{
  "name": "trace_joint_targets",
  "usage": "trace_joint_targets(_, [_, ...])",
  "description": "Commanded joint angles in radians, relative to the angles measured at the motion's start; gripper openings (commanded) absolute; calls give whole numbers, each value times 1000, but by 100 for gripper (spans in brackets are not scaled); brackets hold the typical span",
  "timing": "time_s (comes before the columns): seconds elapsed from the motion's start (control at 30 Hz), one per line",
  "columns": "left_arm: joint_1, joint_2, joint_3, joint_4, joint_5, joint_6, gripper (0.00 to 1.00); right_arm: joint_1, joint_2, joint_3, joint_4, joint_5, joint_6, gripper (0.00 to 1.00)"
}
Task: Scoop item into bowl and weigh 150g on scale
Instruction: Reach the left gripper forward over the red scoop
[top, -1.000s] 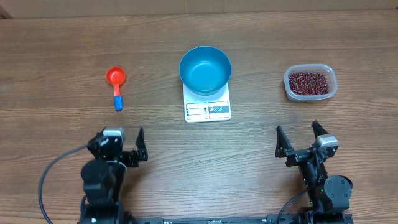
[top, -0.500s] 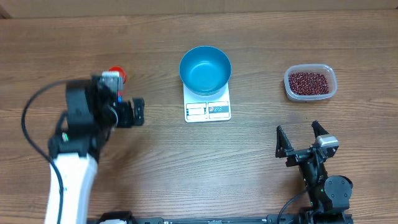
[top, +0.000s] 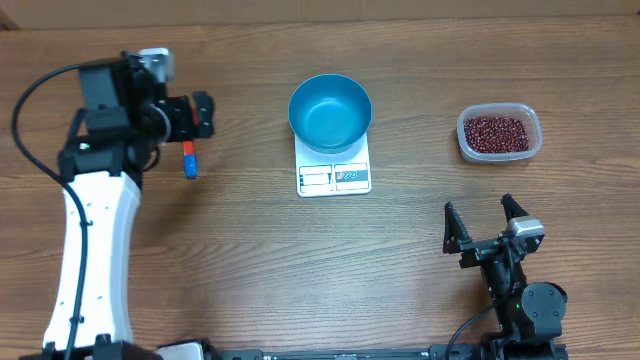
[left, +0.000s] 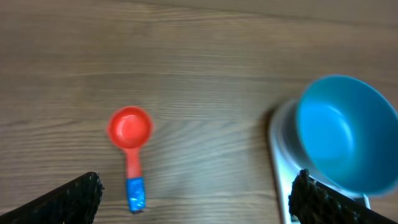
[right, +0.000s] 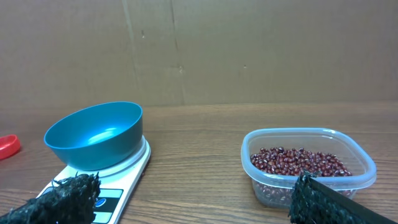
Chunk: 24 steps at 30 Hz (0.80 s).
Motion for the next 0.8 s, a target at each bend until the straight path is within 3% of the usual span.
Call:
trace_joint_targets(0.0, [98, 71, 69, 9, 80, -27, 100, 4, -8, -11, 3, 13, 7, 100])
trace_joint_targets(0.33, [133, 387, 434, -184, -7, 23, 100, 4, -8, -11, 3, 13, 7, 100])
trace_joint_targets(0.53, [133, 504, 449, -177, -8, 87, 100, 4, -8, -11, 3, 13, 7, 100])
trace_joint_targets(0.77, [132, 611, 449, -169, -11, 187, 79, 4, -8, -11, 3, 13, 7, 100])
